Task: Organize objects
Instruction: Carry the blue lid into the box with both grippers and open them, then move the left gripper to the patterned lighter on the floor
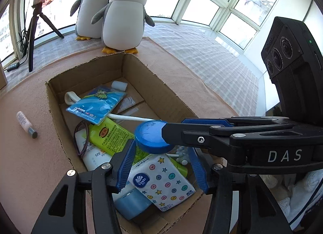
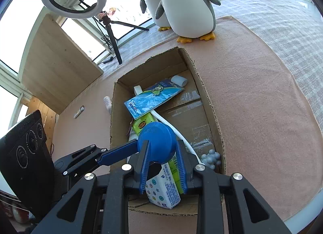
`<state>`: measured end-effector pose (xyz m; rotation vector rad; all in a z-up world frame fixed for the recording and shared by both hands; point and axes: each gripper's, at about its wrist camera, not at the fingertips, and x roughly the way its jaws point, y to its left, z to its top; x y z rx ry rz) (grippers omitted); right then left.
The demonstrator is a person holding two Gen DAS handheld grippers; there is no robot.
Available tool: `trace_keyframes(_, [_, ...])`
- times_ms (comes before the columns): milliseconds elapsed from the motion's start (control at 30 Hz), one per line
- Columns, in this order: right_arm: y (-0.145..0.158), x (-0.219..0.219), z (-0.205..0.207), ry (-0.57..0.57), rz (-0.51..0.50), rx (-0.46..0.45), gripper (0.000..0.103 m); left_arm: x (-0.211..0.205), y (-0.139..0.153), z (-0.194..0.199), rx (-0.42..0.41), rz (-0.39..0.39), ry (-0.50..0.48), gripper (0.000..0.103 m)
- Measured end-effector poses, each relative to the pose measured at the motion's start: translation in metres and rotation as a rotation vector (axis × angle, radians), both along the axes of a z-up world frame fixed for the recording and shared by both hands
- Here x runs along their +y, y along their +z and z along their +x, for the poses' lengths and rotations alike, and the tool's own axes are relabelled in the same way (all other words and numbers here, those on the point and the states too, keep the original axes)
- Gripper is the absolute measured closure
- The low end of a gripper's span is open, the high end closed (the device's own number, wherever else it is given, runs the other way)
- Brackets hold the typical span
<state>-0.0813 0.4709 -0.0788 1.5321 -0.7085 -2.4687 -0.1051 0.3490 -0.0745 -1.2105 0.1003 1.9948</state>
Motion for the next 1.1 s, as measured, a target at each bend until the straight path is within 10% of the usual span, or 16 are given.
trace_keyframes(133, [0.001, -0.004, 0.0, -0.024, 0.029, 0.007, 0.057, -0.003, 0.001, 0.003, 0.011, -0.008, -0.001, 0.042])
trace_keyframes(1100, [0.006, -0.073, 0.001, 0.026, 0.011, 0.011, 0.056, -0.141, 0.01, 0.008, -0.002, 0.001, 0.176, 0.042])
